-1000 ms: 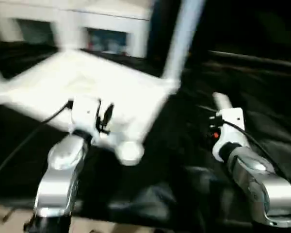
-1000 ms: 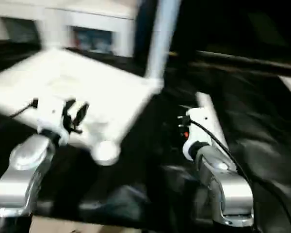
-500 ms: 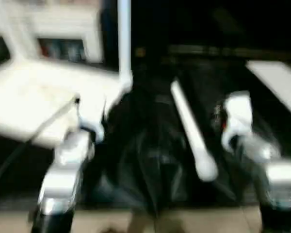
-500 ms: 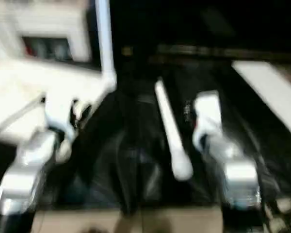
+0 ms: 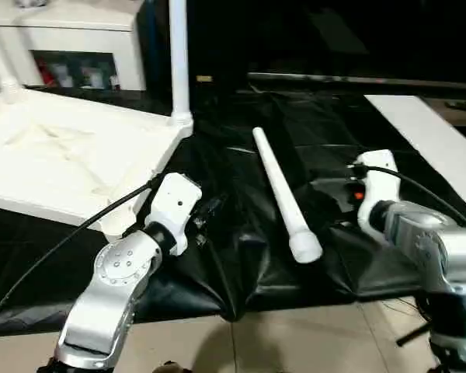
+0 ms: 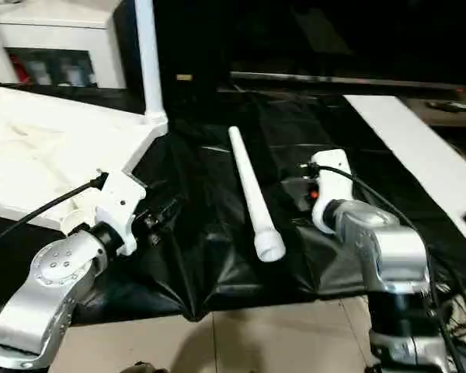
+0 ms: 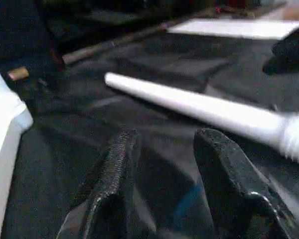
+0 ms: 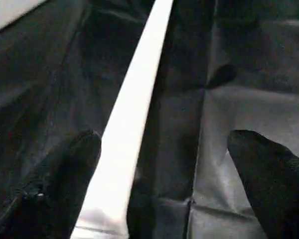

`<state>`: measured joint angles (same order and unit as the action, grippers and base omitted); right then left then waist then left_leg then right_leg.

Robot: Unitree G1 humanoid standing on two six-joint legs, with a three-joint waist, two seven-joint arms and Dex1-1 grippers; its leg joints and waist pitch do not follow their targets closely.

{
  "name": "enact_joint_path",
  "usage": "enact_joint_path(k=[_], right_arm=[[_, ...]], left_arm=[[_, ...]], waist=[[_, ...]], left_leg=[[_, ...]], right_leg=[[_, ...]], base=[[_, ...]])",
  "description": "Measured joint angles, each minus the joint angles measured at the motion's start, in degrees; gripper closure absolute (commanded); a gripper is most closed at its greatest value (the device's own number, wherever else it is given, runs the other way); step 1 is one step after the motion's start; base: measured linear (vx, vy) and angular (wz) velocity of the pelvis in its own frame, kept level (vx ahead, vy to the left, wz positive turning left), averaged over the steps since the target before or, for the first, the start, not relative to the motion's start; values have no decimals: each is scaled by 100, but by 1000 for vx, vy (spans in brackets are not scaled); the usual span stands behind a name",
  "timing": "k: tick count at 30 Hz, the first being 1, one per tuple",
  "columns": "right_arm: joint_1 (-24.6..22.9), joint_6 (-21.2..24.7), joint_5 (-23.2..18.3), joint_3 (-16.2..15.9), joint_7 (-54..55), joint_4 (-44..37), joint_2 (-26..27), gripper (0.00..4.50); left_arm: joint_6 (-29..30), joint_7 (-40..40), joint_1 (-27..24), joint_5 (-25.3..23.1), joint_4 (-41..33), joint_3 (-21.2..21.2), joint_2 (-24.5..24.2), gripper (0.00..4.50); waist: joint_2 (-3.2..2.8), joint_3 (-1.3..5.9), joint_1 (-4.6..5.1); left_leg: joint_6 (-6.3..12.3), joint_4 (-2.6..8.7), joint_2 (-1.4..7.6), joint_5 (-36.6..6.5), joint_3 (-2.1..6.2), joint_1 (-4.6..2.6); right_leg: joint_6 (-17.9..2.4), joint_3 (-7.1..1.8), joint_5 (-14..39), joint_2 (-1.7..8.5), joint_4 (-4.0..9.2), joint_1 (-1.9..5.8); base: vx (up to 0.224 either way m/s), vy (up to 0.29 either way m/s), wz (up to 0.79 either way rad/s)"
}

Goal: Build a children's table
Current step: Pick table leg

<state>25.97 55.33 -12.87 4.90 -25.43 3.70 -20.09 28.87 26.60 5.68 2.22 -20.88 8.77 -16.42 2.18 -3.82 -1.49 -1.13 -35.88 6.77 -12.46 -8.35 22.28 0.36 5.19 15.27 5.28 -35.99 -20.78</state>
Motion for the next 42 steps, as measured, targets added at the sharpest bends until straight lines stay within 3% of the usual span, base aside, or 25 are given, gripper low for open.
enact_joint_path(k=[8,10,15,26,30,40,42], right_arm=[[958,-625,332,-748,-266,1877,261,4],[1097,-654,330,-775,-384,2184,395,4],[1590,-638,620,-1199,-382,3097,440,4],[2166,-289,665,-1197,-433,4072,406,101],[2201,-287,646,-1087,-418,4270,407,132],[2413,-322,439,-733,-444,4531,388,204],[2400,-373,389,-619,-464,4543,359,219]], left_arm=[[719,1001,-277,420,-466,491,-723,237],[793,1032,-277,444,-482,499,-752,237],[877,1032,-250,461,-536,505,-775,237],[1073,1006,-131,518,-602,494,-821,237],[1072,950,-64,532,-601,489,-817,237],[1122,933,141,657,-598,301,-813,237],[1313,884,227,810,-578,147,-670,210]], waist=[[19,-12,-28],[24,-17,-51],[50,-32,-79],[126,-36,-75],[133,-32,-101],[139,-27,-151],[139,-28,-175]], left_leg=[[-8,-3,3,5,-44,-2],[-8,-2,8,4,-53,-2],[-9,-2,12,5,-106,0],[-20,-4,14,21,-185,-4],[67,-3,26,92,-198,-3],[53,30,152,103,-224,10],[34,38,168,113,-233,10]], right_leg=[[-18,-15,-10,16,15,-16],[-20,-20,-12,16,15,-18],[-84,-66,-49,16,7,-19],[-172,-140,-160,16,2,-52],[-148,-143,-282,12,-15,-62],[-73,-129,-307,-84,-17,-117],[-74,-129,-307,-98,-19,-125]], base=[[0,0,0],[0,0,0],[0,0,0],[0,0,0],[0,0,0],[38,-25,-3],[0,0,0]])
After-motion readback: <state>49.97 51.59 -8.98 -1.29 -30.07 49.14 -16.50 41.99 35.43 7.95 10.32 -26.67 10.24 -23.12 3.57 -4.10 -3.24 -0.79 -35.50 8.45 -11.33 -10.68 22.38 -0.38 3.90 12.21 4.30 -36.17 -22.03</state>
